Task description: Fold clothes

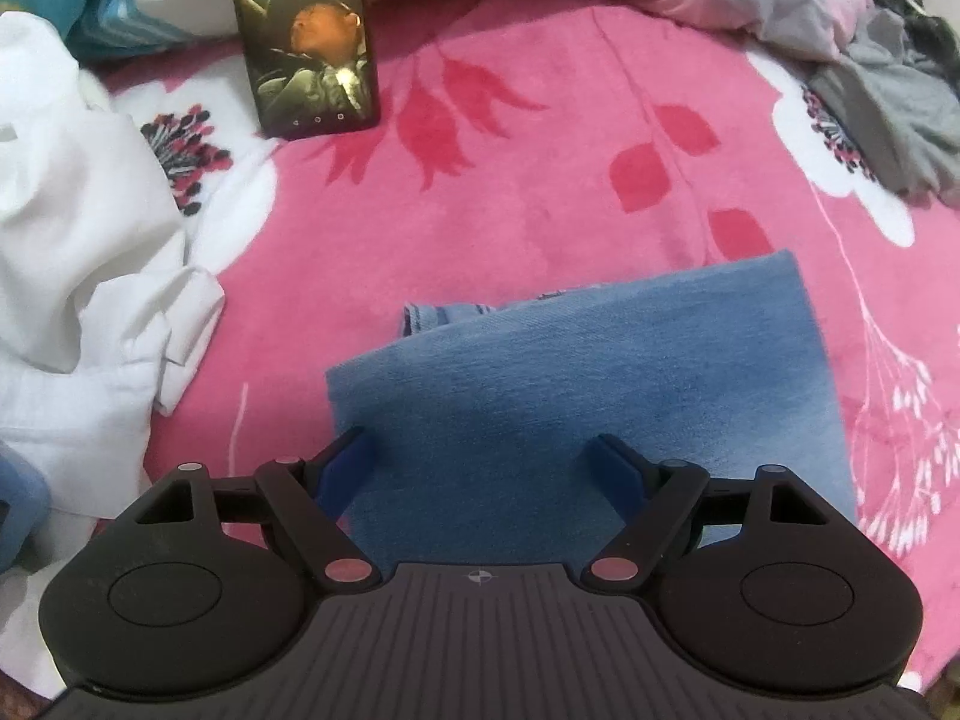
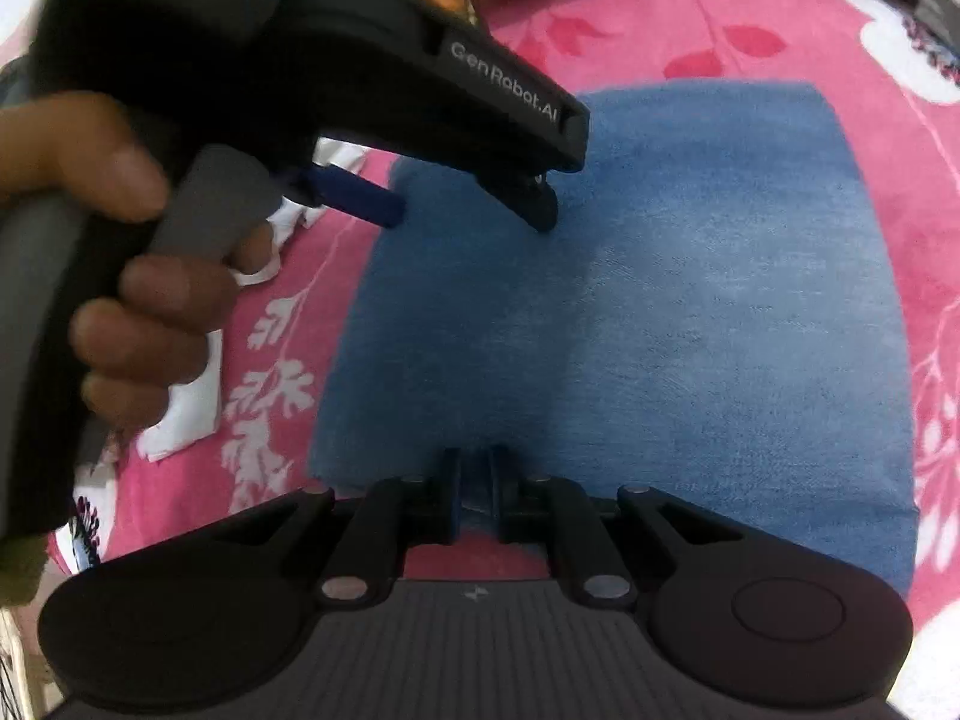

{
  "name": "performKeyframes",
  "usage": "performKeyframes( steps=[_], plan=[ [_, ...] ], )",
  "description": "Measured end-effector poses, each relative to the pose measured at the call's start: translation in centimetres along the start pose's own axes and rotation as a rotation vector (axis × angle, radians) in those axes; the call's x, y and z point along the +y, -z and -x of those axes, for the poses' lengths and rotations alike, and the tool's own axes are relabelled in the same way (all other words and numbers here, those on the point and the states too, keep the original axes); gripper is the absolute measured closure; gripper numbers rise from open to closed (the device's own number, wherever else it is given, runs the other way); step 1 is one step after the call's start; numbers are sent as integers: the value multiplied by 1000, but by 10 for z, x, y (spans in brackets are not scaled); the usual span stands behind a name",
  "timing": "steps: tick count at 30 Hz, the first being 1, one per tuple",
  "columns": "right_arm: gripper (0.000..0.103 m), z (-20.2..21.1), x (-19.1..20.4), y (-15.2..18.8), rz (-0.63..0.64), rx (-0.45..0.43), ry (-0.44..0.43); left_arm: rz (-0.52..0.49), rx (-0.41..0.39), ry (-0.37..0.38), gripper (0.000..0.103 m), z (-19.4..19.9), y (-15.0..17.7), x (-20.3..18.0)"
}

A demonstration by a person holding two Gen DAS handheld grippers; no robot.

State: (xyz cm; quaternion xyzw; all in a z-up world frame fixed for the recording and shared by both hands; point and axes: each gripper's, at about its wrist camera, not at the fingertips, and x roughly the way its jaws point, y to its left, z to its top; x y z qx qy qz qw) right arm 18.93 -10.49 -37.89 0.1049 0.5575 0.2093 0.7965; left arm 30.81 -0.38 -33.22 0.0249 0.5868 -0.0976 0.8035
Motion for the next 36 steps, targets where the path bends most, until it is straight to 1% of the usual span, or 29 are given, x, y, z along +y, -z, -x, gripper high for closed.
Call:
performKeyframes(
  steps=[2,5,8,10,11,13,14,17,18,19,20,23,26,27,30,31,32,33,34,35,36],
  plan=[
    [95,9,-2,1,-7,5,-1,-14,-17,-11,23,3,2,-2],
    [94,40,-10,-4,-27,-40,15,-29,-68,-33,23,16,6,-4],
    [94,74,-29,-12,-45,-111,101,-54,-143,-70,23,40,18,-6],
    [94,78,-47,-13,-60,-108,157,-109,-212,-76,22,60,35,-13],
    [94,74,-55,-10,-65,-92,185,-137,-239,-79,22,69,45,-19],
    [95,65,-69,-8,-82,-66,199,-204,-257,-74,22,77,69,-31],
    [95,60,-75,-7,-93,-53,197,-228,-236,-66,22,75,79,-36],
    [95,45,-95,-6,-123,-16,193,-234,-131,-75,23,56,101,-46],
    [95,43,-99,-7,-123,-5,189,-226,-104,-87,23,48,107,-47],
    [95,44,-99,-6,-111,2,183,-213,-76,-115,22,40,110,-46],
    [95,45,-99,-4,-101,6,173,-186,-55,-125,22,35,111,-43],
    [95,46,-106,-5,-114,25,130,-62,-34,-83,22,33,110,-27],
    [96,51,-106,-9,-122,58,106,-28,-29,-114,23,51,106,-29],
    [94,55,-105,-12,-130,73,104,-13,-32,-118,23,61,106,-32],
    [92,86,-93,-18,-131,127,138,57,-20,-118,21,92,108,-39],
    [92,99,-86,-19,-116,139,154,84,0,-102,19,99,108,-40],
    [89,113,-79,-18,-103,150,166,112,20,-86,18,107,108,-42],
    [81,124,-73,-18,-94,161,172,142,31,-70,15,116,110,-46],
    [77,137,-66,-17,-81,174,180,170,40,-57,13,125,111,-49],
    [66,149,-59,-15,-66,184,194,188,33,-56,11,133,113,-54],
    [61,160,-53,-14,-50,188,211,205,25,-55,10,141,114,-58]
  ],
)
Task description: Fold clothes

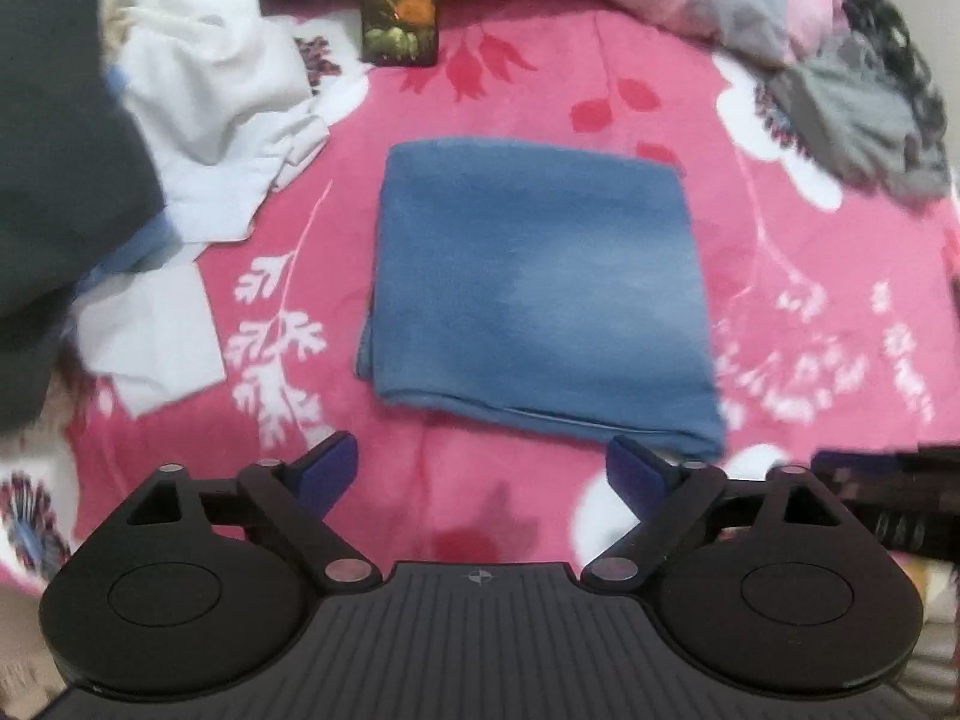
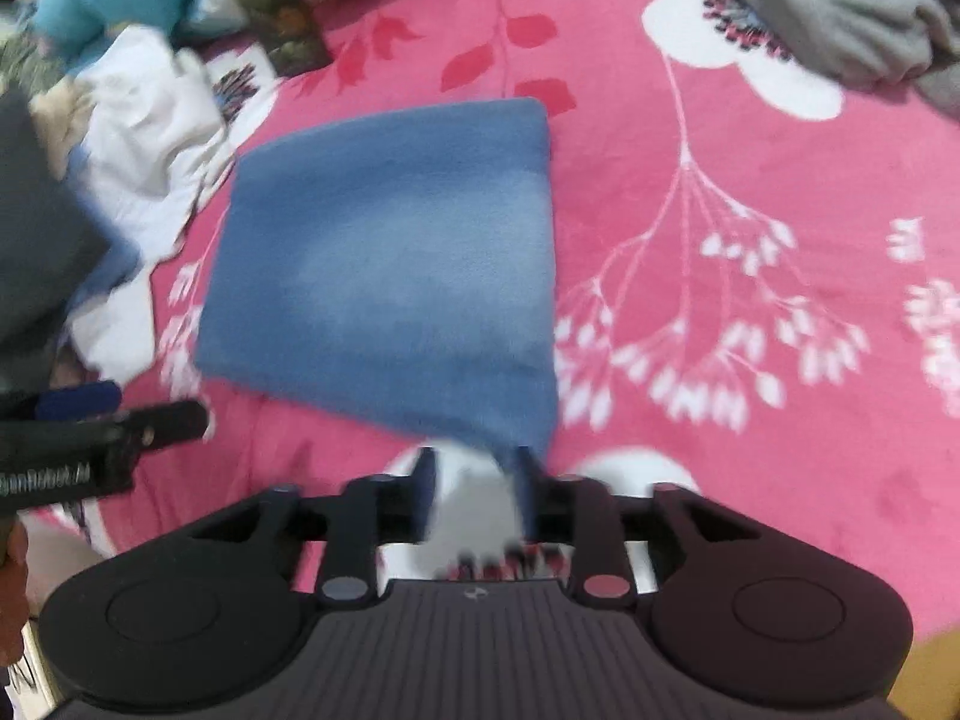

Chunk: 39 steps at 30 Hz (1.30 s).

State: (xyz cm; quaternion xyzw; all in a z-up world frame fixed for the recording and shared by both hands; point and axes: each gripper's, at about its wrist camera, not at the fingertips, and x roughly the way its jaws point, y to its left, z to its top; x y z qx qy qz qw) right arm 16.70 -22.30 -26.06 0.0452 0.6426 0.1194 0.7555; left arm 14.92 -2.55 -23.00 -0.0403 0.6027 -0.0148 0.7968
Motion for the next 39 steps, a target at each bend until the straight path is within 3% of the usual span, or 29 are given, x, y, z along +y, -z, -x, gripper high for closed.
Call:
performKeyframes(
  steps=[8,14,23,39],
  plan=[
    [41,56,19,22,49,22,103,39,-6,-13,8,35,8,-25],
    [38,73,24,27,26,9,138,49,16,0,8,51,17,-31],
    [33,88,26,30,-8,-37,179,34,-10,-91,8,64,19,-31],
    [33,92,38,24,4,-74,203,45,-20,-139,7,74,13,-29]
  ],
)
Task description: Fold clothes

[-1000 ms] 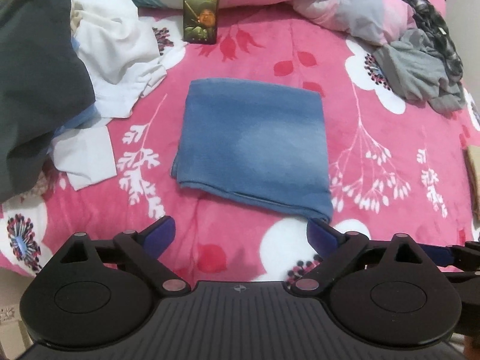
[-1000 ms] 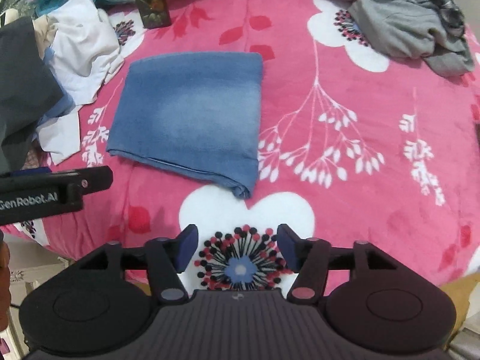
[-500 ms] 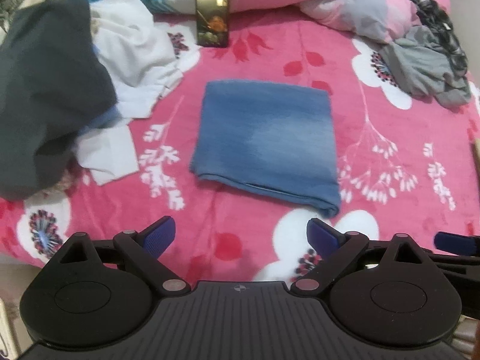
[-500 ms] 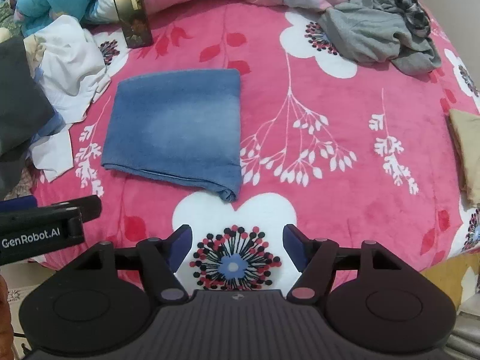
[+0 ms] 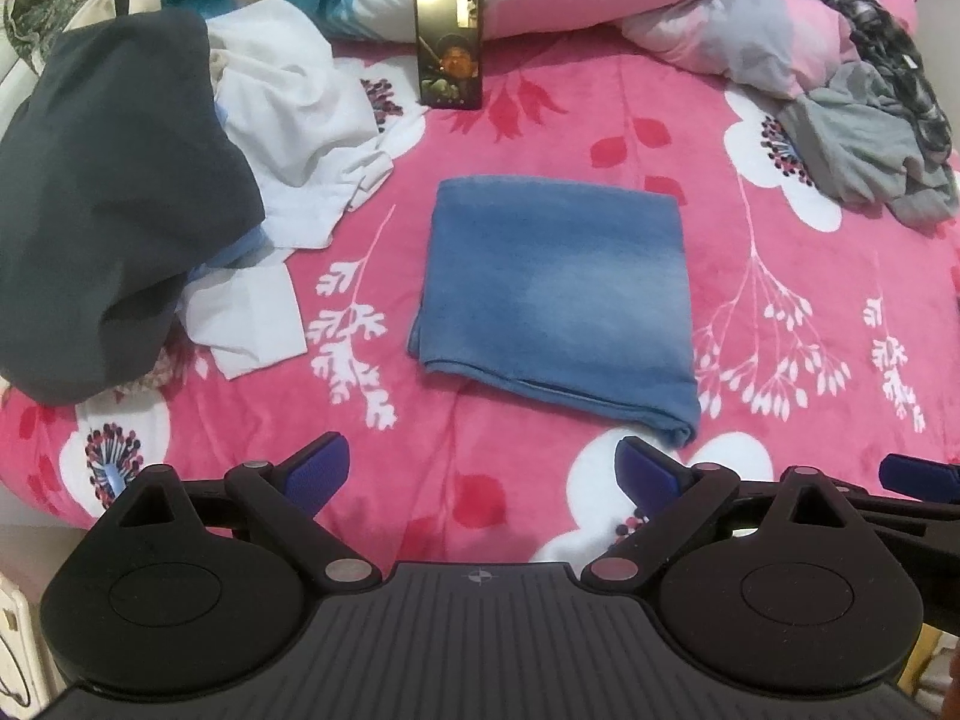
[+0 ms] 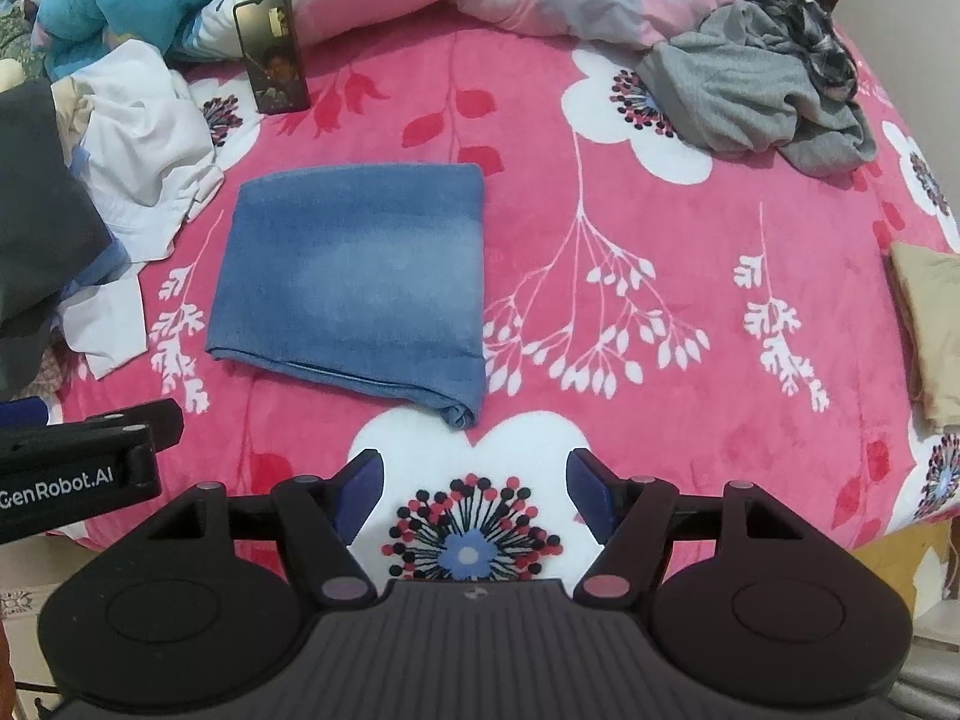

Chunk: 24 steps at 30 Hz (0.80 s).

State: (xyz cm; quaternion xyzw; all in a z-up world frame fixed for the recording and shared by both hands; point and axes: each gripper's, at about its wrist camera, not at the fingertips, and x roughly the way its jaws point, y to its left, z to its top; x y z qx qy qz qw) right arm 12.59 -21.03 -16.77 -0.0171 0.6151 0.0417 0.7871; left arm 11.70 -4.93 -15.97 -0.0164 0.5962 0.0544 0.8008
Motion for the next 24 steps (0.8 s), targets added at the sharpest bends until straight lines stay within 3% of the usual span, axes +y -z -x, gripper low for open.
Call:
performKeyframes(
  steps=[10,20,24],
  plan=[
    [33,-1,3,-3,8,11,3,21,22,-13,7,-1,-1,2],
    [33,0,6,-2,9,26,3,-27,-22,1,7,3,0,-2],
    [33,1,7,-1,10,29,8,-6,-6,-9,7,3,0,-1]
  ],
)
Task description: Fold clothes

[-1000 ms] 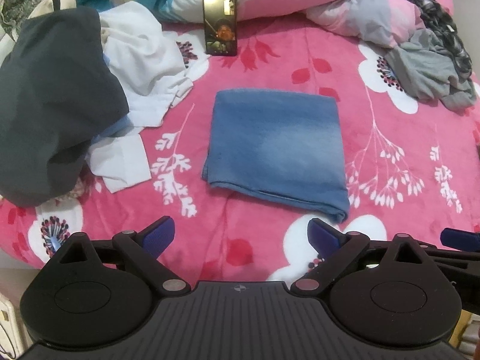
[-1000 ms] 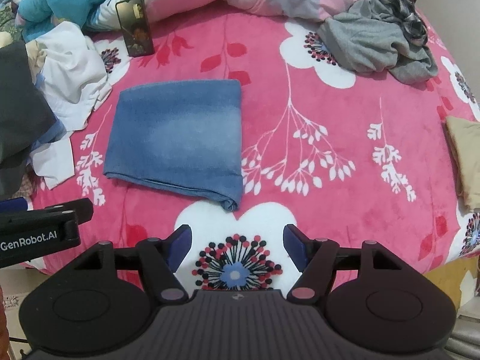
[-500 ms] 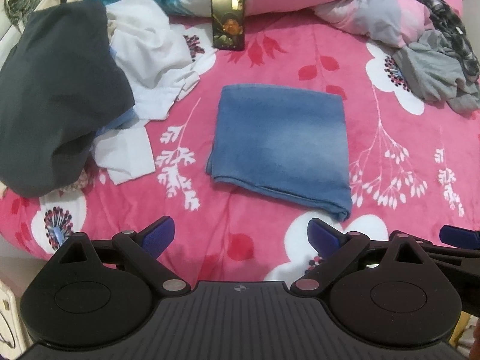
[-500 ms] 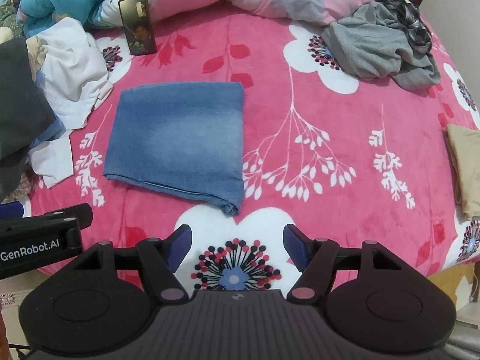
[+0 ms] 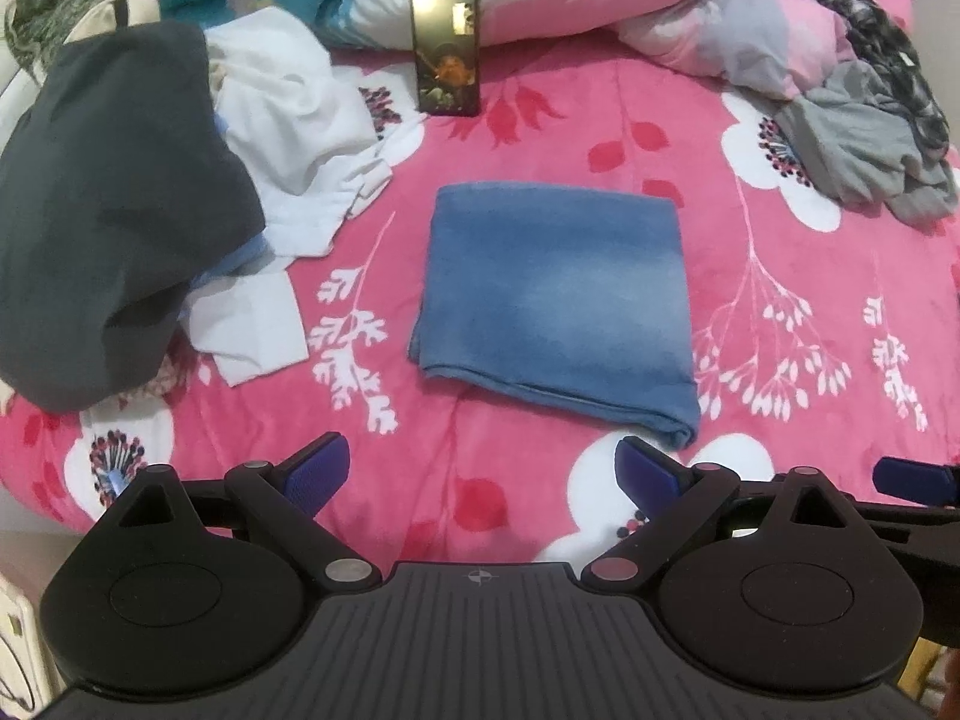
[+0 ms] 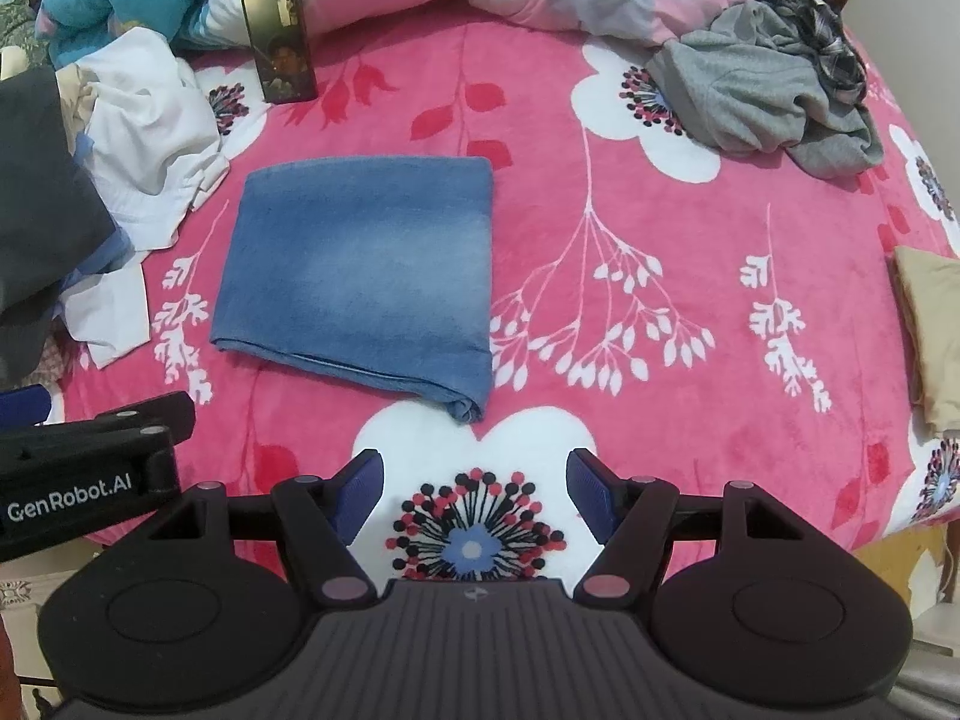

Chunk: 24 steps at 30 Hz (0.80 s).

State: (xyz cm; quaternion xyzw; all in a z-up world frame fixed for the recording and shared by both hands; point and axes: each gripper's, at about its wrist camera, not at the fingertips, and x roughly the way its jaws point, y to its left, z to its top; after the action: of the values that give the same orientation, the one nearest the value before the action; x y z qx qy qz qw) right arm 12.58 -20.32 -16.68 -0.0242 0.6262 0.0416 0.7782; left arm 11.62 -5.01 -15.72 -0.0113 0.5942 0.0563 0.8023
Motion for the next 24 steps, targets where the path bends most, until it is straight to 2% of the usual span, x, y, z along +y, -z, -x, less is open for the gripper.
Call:
performKeyframes(
  steps=[8,19,22,24],
  plan=[
    [33,1,-2,1,0,5,10,35,22,-13,7,-1,2,4],
    [33,2,-5,4,-11,-11,21,10,16,-14,6,0,4,1],
    [31,-3,-18,4,-62,-54,-23,26,1,14,0,-17,2,9],
    [29,-21,-36,2,-110,-98,-135,41,-26,38,0,-38,0,18]
  ],
)
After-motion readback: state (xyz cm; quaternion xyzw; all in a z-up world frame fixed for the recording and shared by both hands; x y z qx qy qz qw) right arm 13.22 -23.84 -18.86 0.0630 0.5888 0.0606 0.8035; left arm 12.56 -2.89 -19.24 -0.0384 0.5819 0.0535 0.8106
